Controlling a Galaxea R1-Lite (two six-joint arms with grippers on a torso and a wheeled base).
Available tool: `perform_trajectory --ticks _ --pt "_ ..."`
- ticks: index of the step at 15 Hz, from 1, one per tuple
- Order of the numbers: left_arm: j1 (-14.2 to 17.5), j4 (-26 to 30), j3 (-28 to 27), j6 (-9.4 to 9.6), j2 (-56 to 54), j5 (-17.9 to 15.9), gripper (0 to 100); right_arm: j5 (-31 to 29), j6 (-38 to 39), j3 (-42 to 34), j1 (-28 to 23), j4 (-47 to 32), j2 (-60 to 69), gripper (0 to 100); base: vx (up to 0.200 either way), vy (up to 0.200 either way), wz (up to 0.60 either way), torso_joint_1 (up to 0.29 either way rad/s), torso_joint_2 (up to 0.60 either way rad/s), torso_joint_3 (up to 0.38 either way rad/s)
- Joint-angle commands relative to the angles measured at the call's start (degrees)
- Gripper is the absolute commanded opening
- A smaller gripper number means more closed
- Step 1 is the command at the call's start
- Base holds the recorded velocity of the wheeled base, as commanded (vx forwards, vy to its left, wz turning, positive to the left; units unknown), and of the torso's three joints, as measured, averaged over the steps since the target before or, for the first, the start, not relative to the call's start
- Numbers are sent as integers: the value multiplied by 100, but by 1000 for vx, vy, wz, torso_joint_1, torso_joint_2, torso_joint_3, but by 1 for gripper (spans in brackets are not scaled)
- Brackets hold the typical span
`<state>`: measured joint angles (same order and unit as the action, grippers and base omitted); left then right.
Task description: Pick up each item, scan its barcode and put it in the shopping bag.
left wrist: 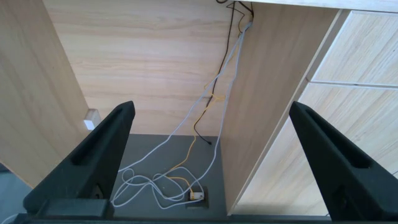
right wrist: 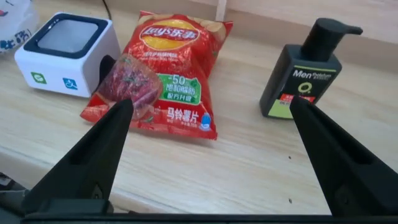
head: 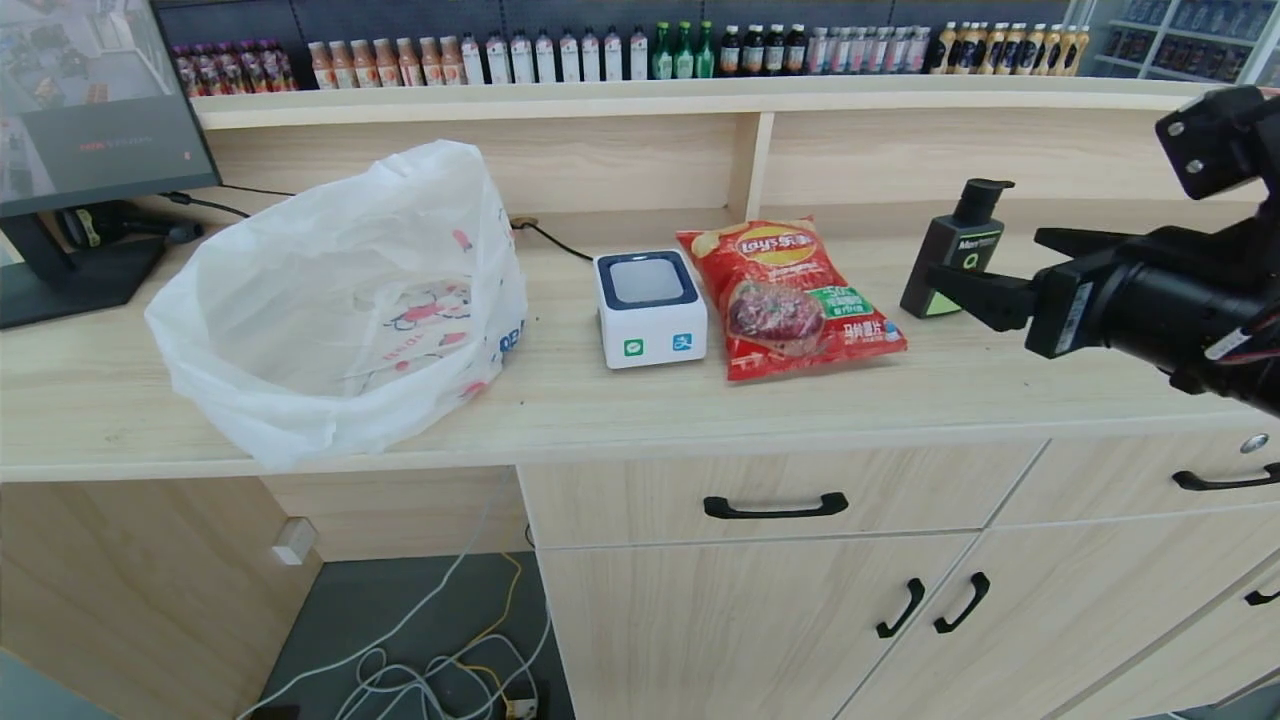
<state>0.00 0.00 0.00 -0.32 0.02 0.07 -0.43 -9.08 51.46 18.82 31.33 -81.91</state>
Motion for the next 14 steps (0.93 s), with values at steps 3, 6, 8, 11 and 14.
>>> perform_trajectory --ticks 3,6,8,11,14 --pt "0 0 0 -3 -2 1 100 -239 328 57 596 857 -545 100 0 0 0 0 0 0" --pt "0 0 0 -3 -2 1 100 -239 425 66 667 998 -642 100 0 0 0 0 0 0" --pt "0 9 0 -3 -2 1 100 -239 363 145 754 1033 -765 100 0 0 0 0 0 0" --pt "0 9 0 -3 -2 1 100 -256 231 400 869 1042 -1082 100 0 0 0 0 0 0" --pt "0 18 0 -3 -2 1 100 -274 161 515 913 1130 -1328 100 0 0 0 0 0 0"
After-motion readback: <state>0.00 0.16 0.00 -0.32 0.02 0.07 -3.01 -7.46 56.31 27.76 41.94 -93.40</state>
